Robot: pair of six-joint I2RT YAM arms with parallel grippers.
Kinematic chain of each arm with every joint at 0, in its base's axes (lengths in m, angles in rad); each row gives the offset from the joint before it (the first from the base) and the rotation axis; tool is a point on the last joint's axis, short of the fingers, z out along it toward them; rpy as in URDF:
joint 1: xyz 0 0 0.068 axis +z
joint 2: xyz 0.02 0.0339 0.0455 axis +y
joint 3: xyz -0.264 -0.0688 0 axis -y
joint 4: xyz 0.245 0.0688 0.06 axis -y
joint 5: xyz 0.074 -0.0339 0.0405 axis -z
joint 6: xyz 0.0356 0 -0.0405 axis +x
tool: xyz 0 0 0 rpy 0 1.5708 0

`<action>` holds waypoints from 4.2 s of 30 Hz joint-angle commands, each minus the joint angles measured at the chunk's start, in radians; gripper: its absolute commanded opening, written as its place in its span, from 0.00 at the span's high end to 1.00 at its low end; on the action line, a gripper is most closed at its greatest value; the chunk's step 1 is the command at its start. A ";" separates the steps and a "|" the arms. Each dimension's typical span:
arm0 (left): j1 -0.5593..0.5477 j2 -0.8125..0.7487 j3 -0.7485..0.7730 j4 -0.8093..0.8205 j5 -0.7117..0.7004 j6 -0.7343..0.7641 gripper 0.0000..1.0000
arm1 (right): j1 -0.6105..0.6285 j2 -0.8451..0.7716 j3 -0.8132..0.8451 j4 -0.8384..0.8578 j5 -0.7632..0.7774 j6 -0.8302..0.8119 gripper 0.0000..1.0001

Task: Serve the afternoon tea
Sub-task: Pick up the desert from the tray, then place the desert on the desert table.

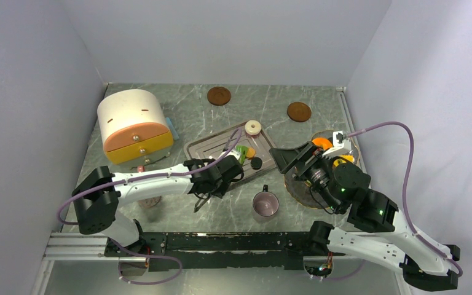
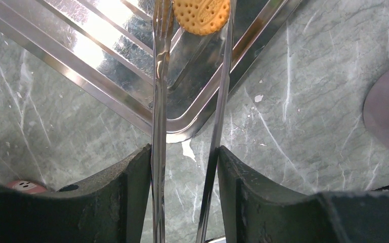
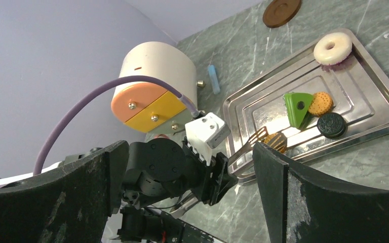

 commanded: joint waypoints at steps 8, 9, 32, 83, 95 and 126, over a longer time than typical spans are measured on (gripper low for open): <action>-0.001 -0.011 -0.020 0.007 0.033 -0.015 0.44 | 0.003 -0.001 0.008 0.007 0.024 0.002 0.04; -0.002 -0.007 -0.021 0.001 0.028 -0.015 0.45 | 0.003 -0.002 0.007 0.007 0.024 0.002 0.03; -0.031 0.008 -0.037 -0.001 0.034 -0.040 0.52 | 0.004 -0.015 -0.007 0.005 0.026 0.014 0.04; -0.033 -0.066 0.210 -0.048 -0.036 0.018 0.58 | 0.004 -0.017 0.029 0.007 0.030 -0.003 0.04; -0.054 0.027 0.285 0.087 0.067 0.059 0.59 | 0.003 -0.021 0.034 0.005 0.028 -0.007 0.04; -0.176 0.281 0.445 0.311 0.212 0.061 0.63 | 0.003 -0.026 0.057 0.024 0.016 -0.007 0.04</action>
